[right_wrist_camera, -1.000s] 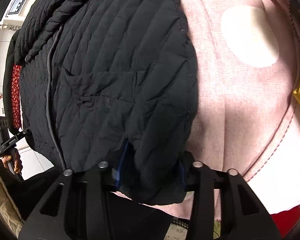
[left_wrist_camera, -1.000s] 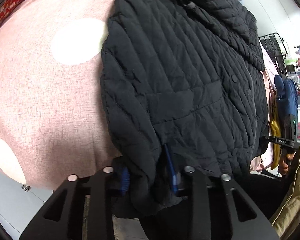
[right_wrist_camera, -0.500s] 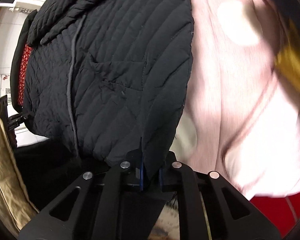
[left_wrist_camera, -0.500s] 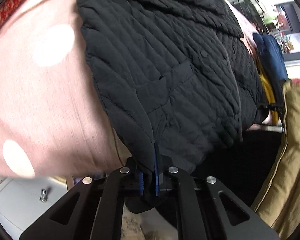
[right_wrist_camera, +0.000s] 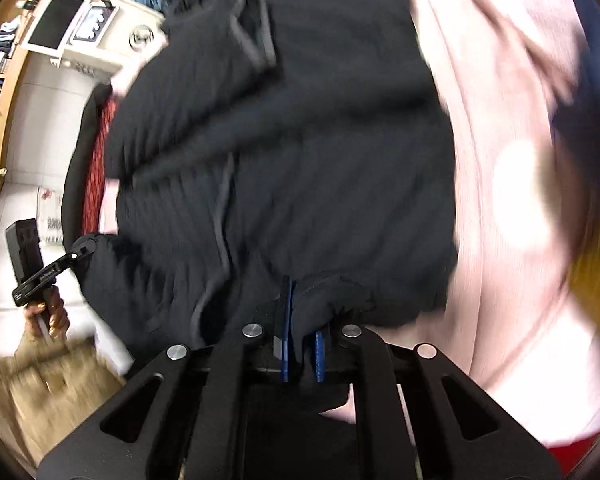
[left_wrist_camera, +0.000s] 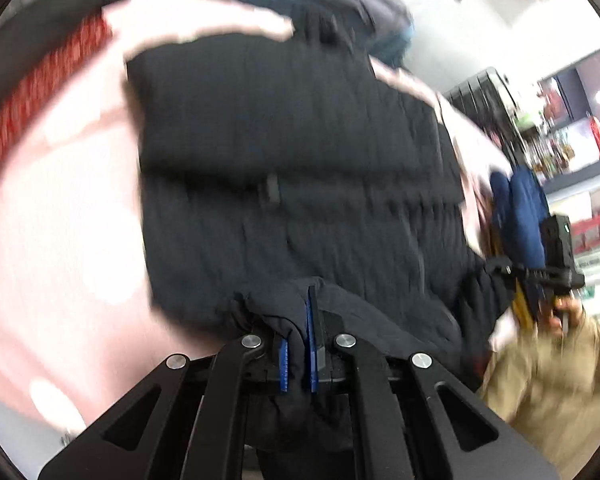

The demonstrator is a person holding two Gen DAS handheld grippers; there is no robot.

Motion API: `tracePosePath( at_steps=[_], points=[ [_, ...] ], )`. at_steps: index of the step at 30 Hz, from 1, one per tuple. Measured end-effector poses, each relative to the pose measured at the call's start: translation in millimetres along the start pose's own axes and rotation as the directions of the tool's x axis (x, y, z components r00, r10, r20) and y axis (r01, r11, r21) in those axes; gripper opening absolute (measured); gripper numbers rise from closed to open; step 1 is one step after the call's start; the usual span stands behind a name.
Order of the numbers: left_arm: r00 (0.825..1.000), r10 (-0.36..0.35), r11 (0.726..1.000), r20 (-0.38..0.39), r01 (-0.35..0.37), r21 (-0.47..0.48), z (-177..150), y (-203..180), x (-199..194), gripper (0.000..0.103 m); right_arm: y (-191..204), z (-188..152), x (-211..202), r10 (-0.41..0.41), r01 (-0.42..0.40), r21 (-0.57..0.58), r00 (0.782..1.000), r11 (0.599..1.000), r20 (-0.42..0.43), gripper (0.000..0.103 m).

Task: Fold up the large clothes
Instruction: 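Lift the jacket hem with both tools and fold it toward the collar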

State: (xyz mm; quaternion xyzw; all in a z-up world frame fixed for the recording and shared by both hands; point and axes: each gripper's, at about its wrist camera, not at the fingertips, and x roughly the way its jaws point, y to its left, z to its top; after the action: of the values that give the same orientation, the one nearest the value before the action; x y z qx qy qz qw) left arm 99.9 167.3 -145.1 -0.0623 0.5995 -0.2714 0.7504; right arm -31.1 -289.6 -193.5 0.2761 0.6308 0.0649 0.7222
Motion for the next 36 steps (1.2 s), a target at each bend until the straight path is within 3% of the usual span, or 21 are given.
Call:
tracePosePath(
  at_steps=[4, 8, 11, 13, 16, 20, 24, 28, 30, 32, 34, 35, 36],
  points=[
    [0.993, 0.059, 0.997, 0.106, -0.054, -0.052, 59, 7, 4, 0.006, 4, 67, -26, -0.005, 0.005, 0.003, 0.987, 1.0, 0.162, 0.009],
    [0.971, 0.137, 0.987, 0.195, -0.118, -0.107, 109, 18, -6, 0.006, -8, 127, -65, 0.002, -0.035, 0.1, 0.949, 0.994, 0.314, 0.009],
    [0.964, 0.079, 0.984, 0.252, -0.034, -0.177, 145, 28, -19, 0.007, -27, 160, -86, 0.076, -0.151, 0.177, 0.926, 0.973, 0.371, 0.009],
    [0.964, 0.117, 0.984, 0.24, -0.08, -0.158, 161, 20, -16, 0.007, -32, 178, -84, 0.08, -0.167, 0.208, 0.926, 0.964, 0.37, 0.009],
    [0.963, 0.183, 0.978, 0.196, -0.159, -0.131, 176, 11, 2, 0.007, -31, 190, -73, 0.042, -0.126, 0.218, 0.934, 0.968, 0.355, 0.009],
    [0.972, 0.196, 0.962, 0.125, -0.166, -0.217, 186, 31, 29, 0.01, -39, 205, -52, 0.045, -0.141, 0.276, 0.944, 0.951, 0.327, 0.009],
    [0.988, 0.134, 0.94, 0.08, -0.101, -0.326, 186, 60, 53, 0.01, -48, 218, -30, 0.016, -0.106, 0.3, 0.957, 0.948, 0.289, 0.009],
    [0.996, -0.005, 0.897, 0.088, 0.043, -0.439, 187, 83, 53, 0.014, -68, 226, -11, 0.05, -0.155, 0.389, 0.962, 0.908, 0.267, 0.009],
    [0.985, -0.121, 0.849, 0.126, 0.169, -0.501, 186, 97, 42, 0.019, -78, 229, -4, 0.074, -0.184, 0.429, 0.963, 0.884, 0.26, 0.009],
    [0.959, -0.218, 0.798, 0.18, 0.281, -0.533, 184, 107, 29, 0.03, -85, 233, 2, 0.092, -0.201, 0.453, 0.964, 0.868, 0.251, 0.009],
    [0.948, -0.235, 0.789, 0.216, 0.316, -0.526, 182, 113, 14, 0.038, -89, 235, 4, 0.107, -0.216, 0.467, 0.963, 0.857, 0.249, 0.009],
    [0.951, -0.203, 0.804, 0.231, 0.297, -0.515, 182, 115, 3, 0.047, -92, 237, 5, 0.125, -0.236, 0.483, 0.96, 0.843, 0.251, 0.01],
    [0.961, -0.111, 0.832, 0.253, 0.229, -0.506, 181, 117, -13, 0.057, -95, 238, 6, 0.142, -0.259, 0.504, 0.956, 0.824, 0.258, 0.01]
  ],
)
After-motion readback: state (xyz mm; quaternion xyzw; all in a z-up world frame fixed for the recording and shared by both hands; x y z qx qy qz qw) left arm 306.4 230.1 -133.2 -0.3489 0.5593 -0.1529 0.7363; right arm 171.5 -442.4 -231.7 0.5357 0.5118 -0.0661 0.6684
